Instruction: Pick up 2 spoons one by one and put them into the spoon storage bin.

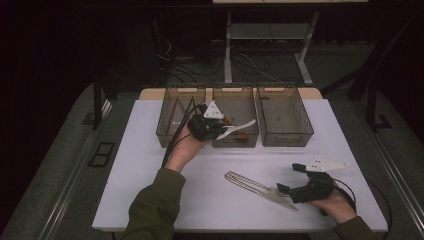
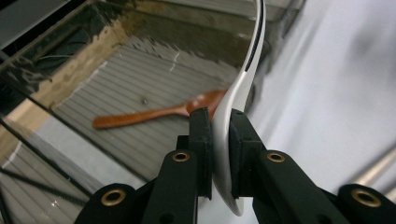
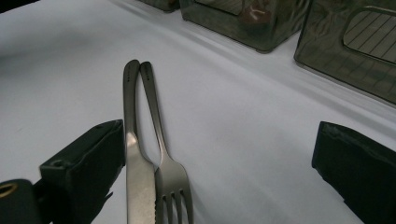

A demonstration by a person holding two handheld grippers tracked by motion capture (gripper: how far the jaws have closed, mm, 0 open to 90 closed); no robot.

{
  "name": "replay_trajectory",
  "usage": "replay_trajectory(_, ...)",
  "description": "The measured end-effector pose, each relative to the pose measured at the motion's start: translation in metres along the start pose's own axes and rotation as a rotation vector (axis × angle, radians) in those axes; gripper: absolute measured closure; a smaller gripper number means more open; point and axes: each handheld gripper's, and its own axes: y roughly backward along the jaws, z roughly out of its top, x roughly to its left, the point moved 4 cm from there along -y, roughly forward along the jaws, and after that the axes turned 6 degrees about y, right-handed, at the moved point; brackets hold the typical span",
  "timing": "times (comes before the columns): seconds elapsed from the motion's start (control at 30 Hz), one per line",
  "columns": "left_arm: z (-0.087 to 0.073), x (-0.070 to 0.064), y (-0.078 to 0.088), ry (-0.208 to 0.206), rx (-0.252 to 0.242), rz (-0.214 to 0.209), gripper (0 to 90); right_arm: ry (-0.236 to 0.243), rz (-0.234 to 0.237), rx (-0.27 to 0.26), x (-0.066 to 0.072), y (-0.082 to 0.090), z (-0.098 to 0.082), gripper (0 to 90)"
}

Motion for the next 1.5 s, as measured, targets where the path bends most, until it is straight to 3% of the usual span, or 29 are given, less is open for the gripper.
replay_trajectory(0.2,0.012,0.011,-0.02,-0.005,0.035,0.035,81.1,0.006,0.003,-0.001,0.001,0.0,0.0,3.2)
replay_trajectory(0.33,0.009,0.018,-0.033,-0.002,0.087,0.056,81.0,0.005,0.003,-0.004,0.001,0.001,0.0,3.2)
replay_trajectory(0.47,0.002,0.022,-0.042,0.033,0.119,0.057,80.2,0.005,0.0,-0.005,0.0,0.002,0.0,3.2)
replay_trajectory(0.5,0.001,0.023,-0.043,0.038,0.115,0.06,76.6,0.005,0.0,-0.006,0.0,0.002,0.001,3.2)
replay_trajectory(0.53,0.001,0.023,-0.044,0.055,0.106,0.061,65.8,0.005,0.0,-0.007,0.0,0.002,0.001,3.2)
replay_trajectory(0.57,0.001,0.022,-0.044,0.065,0.101,0.052,63.0,0.006,-0.002,-0.009,0.0,0.003,0.001,3.2)
replay_trajectory(0.7,0.002,0.019,-0.042,0.067,0.085,0.025,56.8,0.004,-0.005,-0.009,-0.001,0.003,0.001,3.2)
replay_trajectory(0.8,0.003,0.015,-0.04,0.115,0.051,-0.008,51.6,0.005,-0.006,-0.009,-0.001,0.003,0.001,3.2)
replay_trajectory(0.87,0.004,0.012,-0.036,0.127,0.019,-0.027,50.7,0.005,-0.005,-0.008,0.0,0.003,0.001,3.2)
replay_trajectory(1.13,-0.002,0.004,-0.021,0.158,-0.031,-0.098,40.6,0.002,-0.007,-0.008,-0.001,0.003,0.001,3.2)
replay_trajectory(1.23,-0.008,0.001,-0.015,0.186,-0.049,-0.114,35.7,0.004,-0.009,-0.011,-0.002,0.003,0.001,3.2)
replay_trajectory(1.5,-0.031,-0.011,0.007,0.172,-0.059,-0.103,27.8,0.0,-0.009,-0.007,-0.002,0.003,0.0,3.2)
